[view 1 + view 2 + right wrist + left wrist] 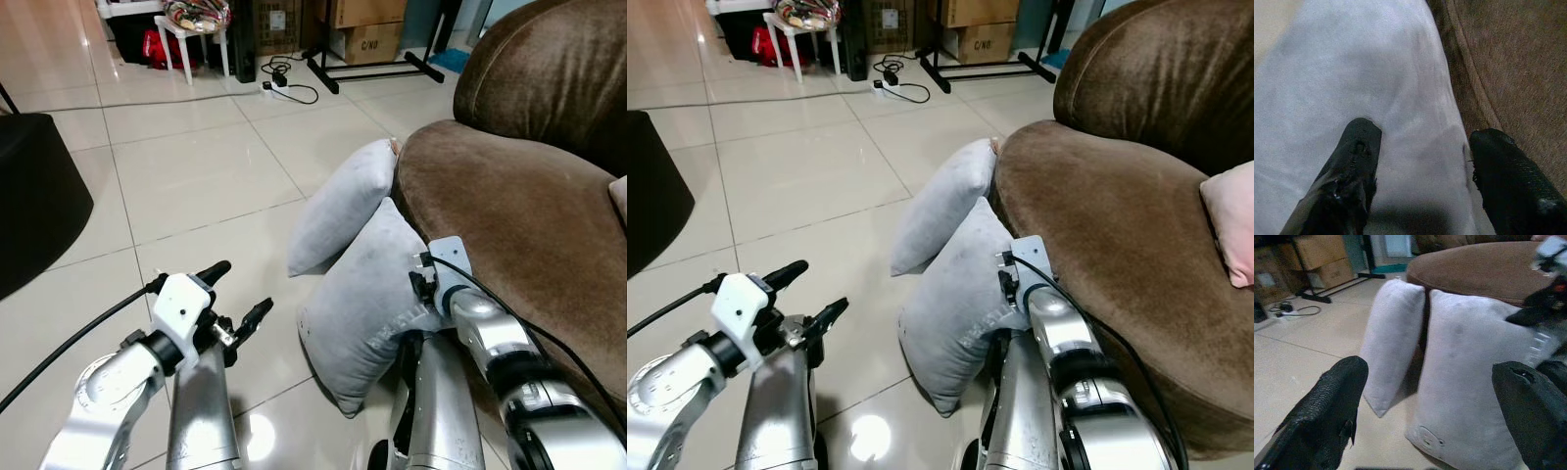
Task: Move the pillow to the sofa from floor
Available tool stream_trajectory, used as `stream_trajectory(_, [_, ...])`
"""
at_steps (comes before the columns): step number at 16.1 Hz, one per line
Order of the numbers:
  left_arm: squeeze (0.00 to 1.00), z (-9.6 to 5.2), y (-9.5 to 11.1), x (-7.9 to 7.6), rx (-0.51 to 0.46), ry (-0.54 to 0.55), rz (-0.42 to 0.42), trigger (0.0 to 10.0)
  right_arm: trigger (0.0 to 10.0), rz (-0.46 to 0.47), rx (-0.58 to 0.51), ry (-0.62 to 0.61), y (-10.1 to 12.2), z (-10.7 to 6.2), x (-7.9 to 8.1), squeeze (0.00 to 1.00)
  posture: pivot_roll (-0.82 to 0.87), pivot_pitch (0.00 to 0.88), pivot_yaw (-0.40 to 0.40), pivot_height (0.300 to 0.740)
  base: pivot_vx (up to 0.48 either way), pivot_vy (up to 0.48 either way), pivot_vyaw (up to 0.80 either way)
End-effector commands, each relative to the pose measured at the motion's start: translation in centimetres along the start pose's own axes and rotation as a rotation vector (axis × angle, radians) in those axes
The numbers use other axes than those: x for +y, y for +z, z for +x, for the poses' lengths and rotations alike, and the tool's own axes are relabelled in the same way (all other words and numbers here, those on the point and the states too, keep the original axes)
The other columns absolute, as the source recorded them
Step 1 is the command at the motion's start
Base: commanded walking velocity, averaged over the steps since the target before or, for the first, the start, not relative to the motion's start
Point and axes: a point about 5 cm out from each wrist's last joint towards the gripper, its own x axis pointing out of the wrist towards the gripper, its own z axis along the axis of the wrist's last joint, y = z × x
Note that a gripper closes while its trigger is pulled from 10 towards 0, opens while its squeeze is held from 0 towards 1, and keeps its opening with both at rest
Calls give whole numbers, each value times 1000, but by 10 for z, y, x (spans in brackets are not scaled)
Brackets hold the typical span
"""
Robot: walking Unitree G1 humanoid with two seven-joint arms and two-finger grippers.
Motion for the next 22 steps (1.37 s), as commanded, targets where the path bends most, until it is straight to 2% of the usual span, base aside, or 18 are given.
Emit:
stream_trajectory(1, [0, -2, 5, -2, -1, -32, -7, 10000, 10000, 16, 51, -10, -7, 2, -2, 1000, 41, 0, -63, 395, 0, 0, 0])
stream_trajectory(2, [0, -4, 5, -4, 9, -53, -15, 10000, 10000, 31, 88, 7, -9, 3, -1, 1000, 44, 0, -62, 395, 0, 0, 0])
stream_trajectory(3, [0, -5, 6, -4, 13, -67, -19, 10000, 10000, 44, 111, 28, -11, 4, 0, 906, 46, 0, -59, 395, 0, 0, 0])
stream_trajectory(4, [0, -6, 4, -6, 31, -94, -28, 10000, 10000, 36, 138, 50, -14, 4, 2, 0, 46, 0, -57, 395, 0, 0, 0])
stream_trajectory(5, [0, -6, 3, -7, 45, -115, -35, 10000, 10000, 28, 150, 60, -14, 4, 3, 0, 44, 0, -54, 395, 0, 0, 0])
stream_trajectory(6, [0, -6, 1, -8, 64, -144, -49, 10000, 8784, 28, 162, 71, -15, 5, 4, 0, 42, 0, -54, 395, 0, 0, 0])
stream_trajectory(8, [0, -6, -2, -10, 106, -198, -70, 10000, 0, 56, 194, 111, -19, 5, 7, 0, 43, 0, -58, 395, 0, 0, 0])
stream_trajectory(12, [0, -1, -2, -1, 122, -212, -63, 10000, 0, 94, 186, 187, -17, 5, 16, 0, 46, 0, -66, 395, 0, 0, 0])
stream_trajectory(15, [0, 1, -5, 2, 152, -258, -74, 10000, 0, 93, 172, 224, -13, 5, 22, 0, 45, 0, -67, 395, 0, 0, 0])
stream_trajectory(22, [0, 7, -11, 7, 186, -284, -60, 10000, 0, 77, 179, 260, -16, 5, 29, 0, 30, 0, -67, 395, 0, 0, 0])
